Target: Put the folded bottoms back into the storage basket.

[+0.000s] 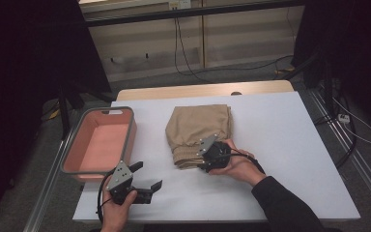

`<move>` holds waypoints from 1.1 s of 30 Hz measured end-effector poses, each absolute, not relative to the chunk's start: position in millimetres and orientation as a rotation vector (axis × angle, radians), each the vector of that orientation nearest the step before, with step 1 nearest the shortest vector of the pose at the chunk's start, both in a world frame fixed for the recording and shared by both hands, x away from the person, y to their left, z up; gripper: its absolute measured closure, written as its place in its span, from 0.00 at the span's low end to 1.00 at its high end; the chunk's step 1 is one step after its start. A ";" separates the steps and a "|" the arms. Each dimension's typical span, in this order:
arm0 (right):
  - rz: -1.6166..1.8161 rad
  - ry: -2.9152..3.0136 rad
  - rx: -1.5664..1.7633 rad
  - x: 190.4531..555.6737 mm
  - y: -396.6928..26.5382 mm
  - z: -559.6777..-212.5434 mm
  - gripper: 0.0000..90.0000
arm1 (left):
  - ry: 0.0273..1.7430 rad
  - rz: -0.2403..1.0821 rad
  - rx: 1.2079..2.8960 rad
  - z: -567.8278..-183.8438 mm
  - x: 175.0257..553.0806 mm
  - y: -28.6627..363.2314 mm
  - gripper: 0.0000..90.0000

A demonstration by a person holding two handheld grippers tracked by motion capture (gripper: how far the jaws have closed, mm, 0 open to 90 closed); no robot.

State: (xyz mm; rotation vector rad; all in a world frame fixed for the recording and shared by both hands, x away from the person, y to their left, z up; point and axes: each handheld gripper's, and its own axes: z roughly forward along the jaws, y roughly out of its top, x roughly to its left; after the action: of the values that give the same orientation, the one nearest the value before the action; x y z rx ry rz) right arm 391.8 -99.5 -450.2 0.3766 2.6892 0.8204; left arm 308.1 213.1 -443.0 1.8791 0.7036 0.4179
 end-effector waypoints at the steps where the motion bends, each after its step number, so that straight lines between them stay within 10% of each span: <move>1: 0.814 2.684 0.377 391.6 -99.3 -450.1 0.56 | 0.709 0.413 1.872 -443.1 307.7 212.7 0.05; 16: 0.756 2.625 0.350 392.8 -98.5 -448.1 0.84 | 0.706 0.415 1.876 -443.5 308.1 211.3 0.05; 33: 0.973 2.590 0.459 388.9 -112.2 -433.4 0.87 | 0.709 0.406 1.874 -442.2 308.9 213.6 0.06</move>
State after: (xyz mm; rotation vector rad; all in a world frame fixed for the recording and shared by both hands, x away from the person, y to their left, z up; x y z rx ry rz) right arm 388.9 -112.2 -433.4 0.4593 2.5898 0.9729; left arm 308.9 213.6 -442.2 1.8741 0.7088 0.4061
